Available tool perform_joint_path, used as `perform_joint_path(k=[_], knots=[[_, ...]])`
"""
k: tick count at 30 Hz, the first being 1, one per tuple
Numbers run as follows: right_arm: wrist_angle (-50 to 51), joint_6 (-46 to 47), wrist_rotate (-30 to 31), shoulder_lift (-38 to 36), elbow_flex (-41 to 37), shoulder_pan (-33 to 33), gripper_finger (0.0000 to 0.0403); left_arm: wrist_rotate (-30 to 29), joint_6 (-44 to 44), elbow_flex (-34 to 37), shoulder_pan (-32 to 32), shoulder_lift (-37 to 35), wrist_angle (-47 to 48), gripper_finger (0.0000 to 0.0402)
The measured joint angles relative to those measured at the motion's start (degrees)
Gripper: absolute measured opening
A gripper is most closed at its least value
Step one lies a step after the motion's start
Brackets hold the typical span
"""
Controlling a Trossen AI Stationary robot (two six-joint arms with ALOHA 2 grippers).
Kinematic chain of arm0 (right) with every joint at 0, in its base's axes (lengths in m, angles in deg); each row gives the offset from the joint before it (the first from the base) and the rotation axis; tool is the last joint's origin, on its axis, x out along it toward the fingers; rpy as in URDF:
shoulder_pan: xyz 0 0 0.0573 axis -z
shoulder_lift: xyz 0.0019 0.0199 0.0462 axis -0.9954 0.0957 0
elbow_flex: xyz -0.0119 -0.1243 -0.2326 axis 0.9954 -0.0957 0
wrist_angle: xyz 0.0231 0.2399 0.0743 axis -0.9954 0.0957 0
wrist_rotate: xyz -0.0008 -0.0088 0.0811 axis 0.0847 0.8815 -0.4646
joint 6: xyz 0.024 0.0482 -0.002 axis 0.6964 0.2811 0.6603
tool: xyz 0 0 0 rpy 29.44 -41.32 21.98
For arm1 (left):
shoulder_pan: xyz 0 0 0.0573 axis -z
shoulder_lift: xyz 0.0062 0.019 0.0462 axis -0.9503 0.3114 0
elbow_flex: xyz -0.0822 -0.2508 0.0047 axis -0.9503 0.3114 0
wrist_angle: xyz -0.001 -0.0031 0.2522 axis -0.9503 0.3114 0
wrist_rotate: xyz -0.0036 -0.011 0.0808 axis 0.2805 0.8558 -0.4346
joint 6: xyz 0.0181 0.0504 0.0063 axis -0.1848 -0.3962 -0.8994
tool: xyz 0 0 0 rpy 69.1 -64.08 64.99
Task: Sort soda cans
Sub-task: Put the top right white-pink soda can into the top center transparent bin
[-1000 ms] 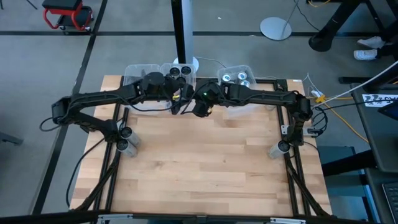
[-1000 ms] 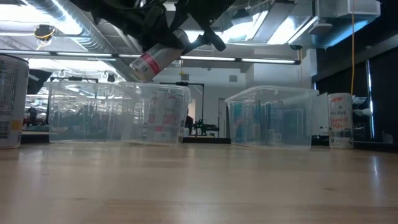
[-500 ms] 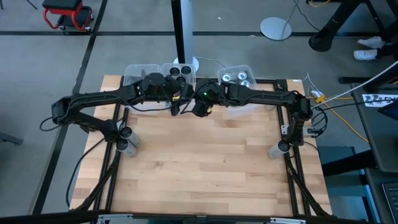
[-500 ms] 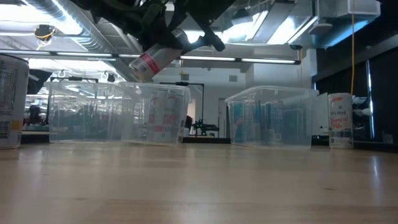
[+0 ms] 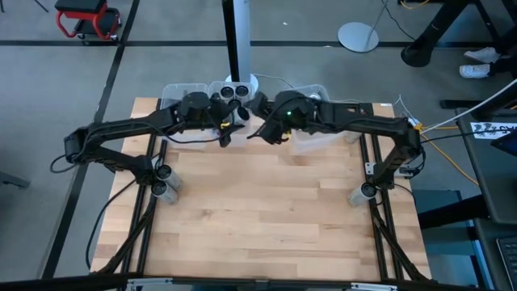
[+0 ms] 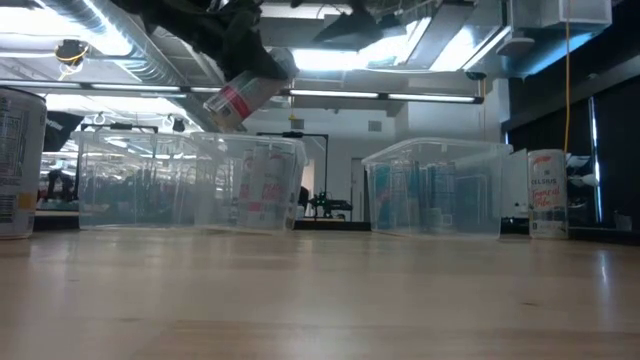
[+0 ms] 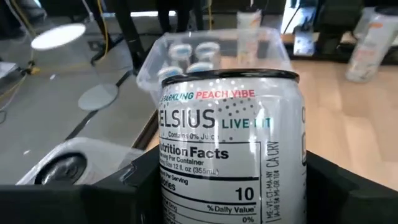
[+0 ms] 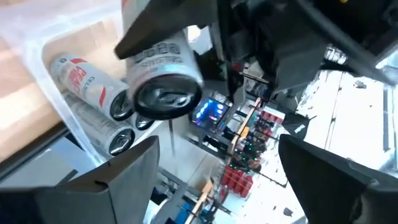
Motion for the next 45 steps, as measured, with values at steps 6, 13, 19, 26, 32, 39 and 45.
perform_joint_path(k=[6,13,19,26,32,39,45], knots=[[2.47,2.54,0.02,-3.04,-0.07,0.07,0.0325,2.21,-0.83,-0.01,-0.04,-0.76,-4.69,0.0239],[3.75,3.61,-0.02,-3.47,-0.11,0.08,0.0325,7.51,-2.96,2.88,-3.28,-0.28,-15.73,0.0239],[4.09,4.79,-4.4,-3.47,-0.11,1.37,0.0325,10.53,-0.17,11.84,-7.53,0.13,-32.05,0.0239],[2.94,5.51,-8.97,-3.4,-0.13,4.09,0.0325,11.14,0.48,17.83,-9.35,4.6,-47.18,0.0239],[3.2,6.4,-13.5,-3.28,-0.15,4.76,0.0325,10.85,0.16,19.46,-9.33,12.13,-56.47,0.0239],[5.24,8.24,-14.38,-3.0,-0.17,4.74,0.0325,12.34,-0.4,19.49,-9.17,16.18,-60.1,0.0239],[6.62,8.13,-13.9,-1.24,-0.22,4.61,0.0325,15.5,-0.15,19.46,-8.39,16.14,-62.31,0.0239]])
